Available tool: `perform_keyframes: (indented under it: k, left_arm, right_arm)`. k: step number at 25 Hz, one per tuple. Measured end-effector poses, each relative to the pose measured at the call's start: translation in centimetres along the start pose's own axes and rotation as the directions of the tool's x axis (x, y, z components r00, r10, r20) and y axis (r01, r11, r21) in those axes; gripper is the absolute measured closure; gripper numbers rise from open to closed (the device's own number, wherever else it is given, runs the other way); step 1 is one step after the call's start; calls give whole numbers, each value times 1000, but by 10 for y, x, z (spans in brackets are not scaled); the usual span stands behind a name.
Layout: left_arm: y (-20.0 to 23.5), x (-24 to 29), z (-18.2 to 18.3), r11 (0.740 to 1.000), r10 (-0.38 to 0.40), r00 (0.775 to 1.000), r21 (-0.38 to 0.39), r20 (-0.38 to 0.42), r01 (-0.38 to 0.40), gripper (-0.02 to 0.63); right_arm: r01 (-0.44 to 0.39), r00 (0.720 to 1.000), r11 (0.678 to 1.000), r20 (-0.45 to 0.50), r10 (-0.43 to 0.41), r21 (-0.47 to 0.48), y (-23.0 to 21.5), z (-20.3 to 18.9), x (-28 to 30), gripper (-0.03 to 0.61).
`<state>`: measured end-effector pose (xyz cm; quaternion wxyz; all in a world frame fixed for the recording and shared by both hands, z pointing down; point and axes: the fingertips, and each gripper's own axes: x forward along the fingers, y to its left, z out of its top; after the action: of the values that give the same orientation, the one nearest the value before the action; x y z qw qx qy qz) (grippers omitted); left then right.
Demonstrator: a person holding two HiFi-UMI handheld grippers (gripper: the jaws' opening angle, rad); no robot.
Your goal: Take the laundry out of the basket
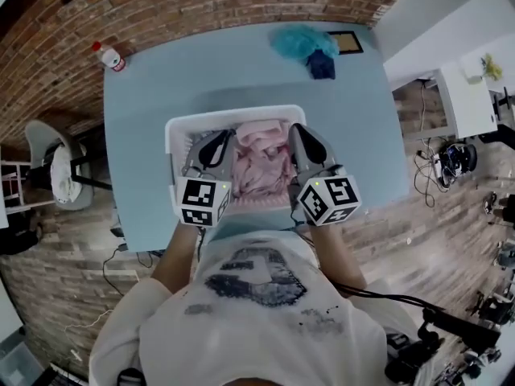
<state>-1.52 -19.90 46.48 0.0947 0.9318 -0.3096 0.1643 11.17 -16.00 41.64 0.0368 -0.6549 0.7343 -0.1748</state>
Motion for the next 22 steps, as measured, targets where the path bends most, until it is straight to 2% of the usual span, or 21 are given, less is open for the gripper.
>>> perform_keyframes:
  k: [5,8,9,11,13,17,22]
  left_arm:
    - [-18,14,-18,996,-88,993,-6,-81,87,556]
    - [-29,19,-29,990,-134,983,-55,-124,128,516]
    - [-32,20,-32,987,-148,979,-78,-137,139,485]
    - [-37,24,-38,982,-170,972,-114,-162,153,378]
    - [-42,27,-45,978,-192,962,-122,-194,170,304]
    - [-57,33,-58,962,-260,931,-155,-255,226,229]
    - [-73,43,-83,942,-331,877,-183,-347,283,112]
  right_arm:
    - [38,999,999,6,-38,7,-8,-2,-13,581]
    - [58,998,998,10,-58,17,-17,-3,-20,581]
    - [62,998,998,11,-62,20,-19,-3,-21,580]
    - [66,998,997,13,-67,26,-22,-4,-23,581]
    - [68,998,997,12,-68,31,-24,-5,-24,581]
    - [68,998,997,12,-69,42,-27,-6,-26,581]
    - [67,998,997,13,-68,50,-32,-7,-28,580]
